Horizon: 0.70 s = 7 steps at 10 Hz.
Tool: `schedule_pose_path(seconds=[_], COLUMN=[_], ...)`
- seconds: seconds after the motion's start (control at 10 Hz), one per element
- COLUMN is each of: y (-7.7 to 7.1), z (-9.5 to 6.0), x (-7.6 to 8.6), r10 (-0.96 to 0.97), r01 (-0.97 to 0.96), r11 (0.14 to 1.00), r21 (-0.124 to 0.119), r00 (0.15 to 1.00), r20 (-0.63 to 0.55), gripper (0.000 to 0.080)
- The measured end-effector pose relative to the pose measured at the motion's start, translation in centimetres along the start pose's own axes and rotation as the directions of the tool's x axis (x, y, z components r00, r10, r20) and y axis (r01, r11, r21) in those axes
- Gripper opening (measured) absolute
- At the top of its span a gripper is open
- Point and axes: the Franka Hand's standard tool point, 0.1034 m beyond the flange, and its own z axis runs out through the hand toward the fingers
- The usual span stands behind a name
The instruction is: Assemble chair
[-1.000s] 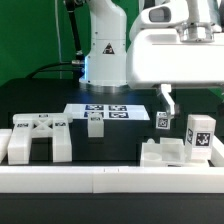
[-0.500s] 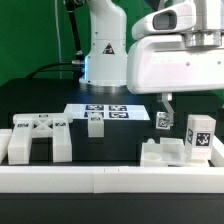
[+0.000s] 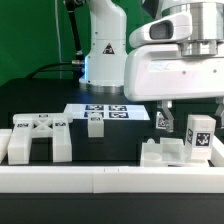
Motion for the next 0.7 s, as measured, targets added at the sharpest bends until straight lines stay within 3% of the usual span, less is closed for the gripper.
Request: schedule_pose_path(seconds=[0.1,0.2,0.3,0.7], y=[0.04,0.01,0.02,-0.04], z=[0.0,0.01,0.03,0.11], x=[0.0,-0.01,-0.02,-0.09], r10=[0.001,0.019,0.025,0.327], r01=[-0.001,-0.019,-0.025,-0.327], r11=[1.0,1.0,1.0,0.945], r21=[0.0,0.0,0.0,0.011], r00=[1.0,1.0,1.0,0.945], r20=[0.0,0.0,0.001,0.004], gripper=[0.0384,0.0384,0.0288,0.0288])
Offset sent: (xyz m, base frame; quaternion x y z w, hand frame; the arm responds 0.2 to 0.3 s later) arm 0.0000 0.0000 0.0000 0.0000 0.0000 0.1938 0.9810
